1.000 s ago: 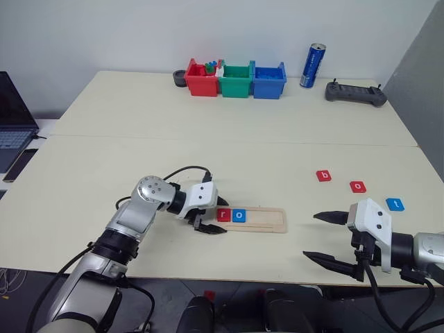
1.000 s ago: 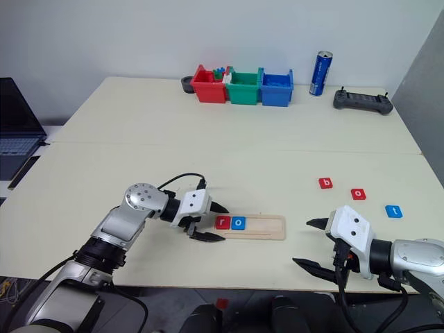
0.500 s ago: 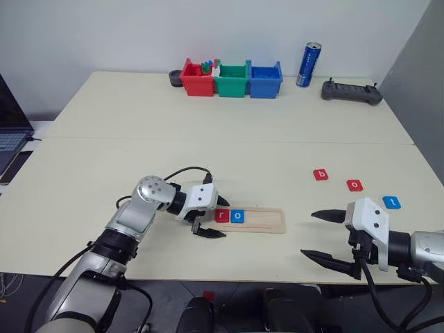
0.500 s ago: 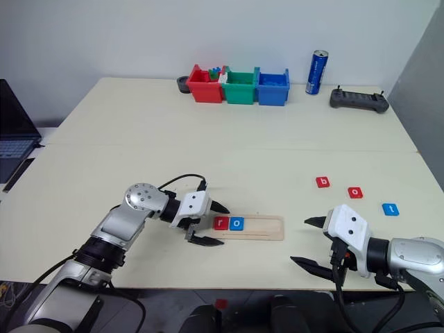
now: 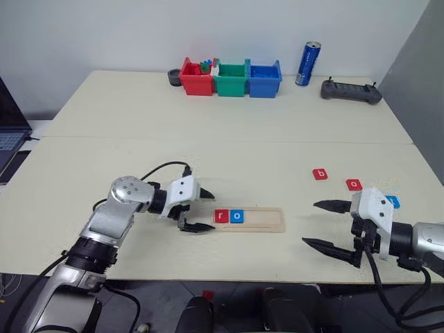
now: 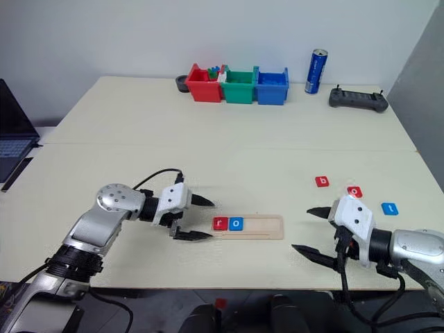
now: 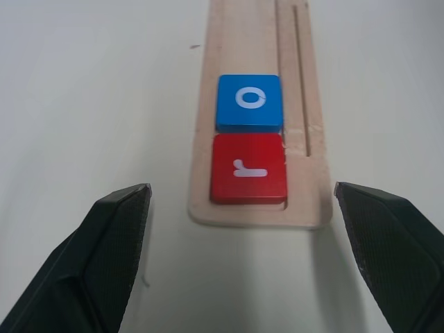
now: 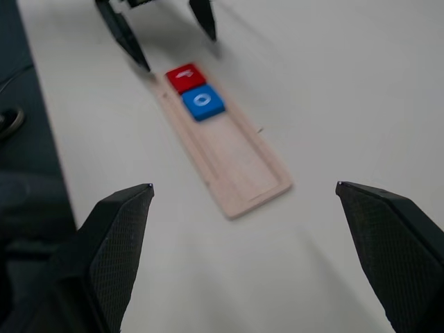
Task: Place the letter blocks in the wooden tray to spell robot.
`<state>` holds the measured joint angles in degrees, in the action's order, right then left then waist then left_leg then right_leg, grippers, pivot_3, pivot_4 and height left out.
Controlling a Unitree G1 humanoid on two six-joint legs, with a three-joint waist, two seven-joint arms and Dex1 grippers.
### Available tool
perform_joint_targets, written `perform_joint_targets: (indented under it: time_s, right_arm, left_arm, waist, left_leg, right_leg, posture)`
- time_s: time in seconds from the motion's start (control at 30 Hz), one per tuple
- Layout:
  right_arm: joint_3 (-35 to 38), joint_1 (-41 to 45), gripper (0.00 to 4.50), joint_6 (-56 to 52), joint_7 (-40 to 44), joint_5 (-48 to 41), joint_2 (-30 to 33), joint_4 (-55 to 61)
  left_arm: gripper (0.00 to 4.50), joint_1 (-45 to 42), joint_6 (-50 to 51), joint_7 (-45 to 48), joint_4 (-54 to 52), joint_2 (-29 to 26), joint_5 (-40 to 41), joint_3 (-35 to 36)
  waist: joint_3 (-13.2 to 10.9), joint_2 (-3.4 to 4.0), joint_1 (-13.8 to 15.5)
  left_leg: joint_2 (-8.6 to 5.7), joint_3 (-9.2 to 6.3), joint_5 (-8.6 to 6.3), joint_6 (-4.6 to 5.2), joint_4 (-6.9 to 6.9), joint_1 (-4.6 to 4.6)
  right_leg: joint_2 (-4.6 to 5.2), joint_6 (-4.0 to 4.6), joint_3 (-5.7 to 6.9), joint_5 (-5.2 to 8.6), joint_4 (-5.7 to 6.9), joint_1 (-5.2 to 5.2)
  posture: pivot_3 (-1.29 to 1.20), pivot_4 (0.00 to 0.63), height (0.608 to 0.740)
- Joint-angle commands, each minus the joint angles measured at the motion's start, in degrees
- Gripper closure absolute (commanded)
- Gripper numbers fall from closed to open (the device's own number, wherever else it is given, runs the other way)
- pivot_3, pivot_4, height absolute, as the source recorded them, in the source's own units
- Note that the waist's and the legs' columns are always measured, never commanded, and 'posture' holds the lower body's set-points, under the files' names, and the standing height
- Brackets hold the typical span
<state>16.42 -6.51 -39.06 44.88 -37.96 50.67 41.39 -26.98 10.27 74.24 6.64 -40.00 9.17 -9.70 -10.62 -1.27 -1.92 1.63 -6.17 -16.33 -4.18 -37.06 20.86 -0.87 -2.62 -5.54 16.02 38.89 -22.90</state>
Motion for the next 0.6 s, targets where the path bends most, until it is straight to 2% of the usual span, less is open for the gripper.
perform_joint_targets:
  time_s: [0.03, 0.13, 0.27, 0.33, 0.43, 0.6]
  right_arm:
    - [3.79, 2.44, 0.00, 0.08, -4.28, -3.41, -4.27, -1.49]
    - [3.32, 3.77, 0.00, -1.54, -7.58, -2.47, -6.13, -3.37]
    - [-4.62, 8.34, 0.00, -3.70, -17.93, 8.27, -7.58, -7.67]
    - [-7.14, 12.45, 0.00, -5.81, -23.93, 11.89, -10.51, -11.20]
    - [-10.26, 17.55, 0.00, -6.24, -27.97, 15.87, -14.09, -15.22]
    - [-10.51, 22.83, 0.00, -8.58, -32.16, 18.48, -19.09, -21.58]
  left_arm:
    - [0.01, -0.04, 2.87, -3.40, -4.09, -0.34, 5.01, 6.57]
    - [0.01, 0.38, 5.52, -3.50, -7.36, -0.62, 8.42, 8.70]
    - [0.01, 1.90, 8.63, -2.57, -13.46, -1.66, 13.29, 10.54]
    - [0.01, 2.88, 11.66, -2.16, -16.27, -2.41, 15.22, 10.15]
    - [0.01, 3.70, 12.77, -2.36, -18.35, -2.98, 15.54, 9.19]
    - [0.01, 3.14, 13.67, -3.96, -18.89, -3.05, 14.18, 7.62]
  waist:
    - [0.00, 0.00, 0.00]
    - [-0.01, 0.00, 0.03]
    - [-0.01, 0.00, -0.09]
    - [-0.01, 0.01, -0.41]
    - [-0.04, 0.06, -0.67]
    - [-0.04, 0.06, -0.98]
  left_leg:
    - [0.00, 0.00, 0.00, 0.00, 0.00, 0.01]
    - [-0.01, 0.01, 0.00, 0.00, 0.00, 0.03]
    - [-0.02, 0.03, 0.00, -0.01, 0.01, 0.04]
    - [-0.01, 0.09, 0.01, -0.01, 0.02, 0.06]
    - [0.01, 0.10, 0.01, -0.01, 0.04, 0.08]
    - [0.00, 0.08, 0.01, -0.01, 0.05, 0.15]
  right_leg:
    - [0.00, 0.00, 0.00, 0.00, 0.00, -0.01]
    - [0.01, 0.01, 0.00, 0.00, 0.00, -0.02]
    - [0.03, 0.19, -0.02, -0.11, 0.00, -0.07]
    - [0.02, 0.19, -0.08, -0.11, 0.08, -0.17]
    - [-0.01, 0.21, -0.09, -0.10, 0.11, -0.25]
    - [0.00, 0.33, -0.07, -0.15, 0.09, -0.27]
  posture:
    - [0.00, 0.150, 0.740]
    - [0.00, 0.150, 0.740]
    - [0.00, 0.150, 0.740]
    - [0.00, 0.150, 0.740]
    - [0.00, 0.150, 0.740]
    - [0.00, 0.150, 0.740]
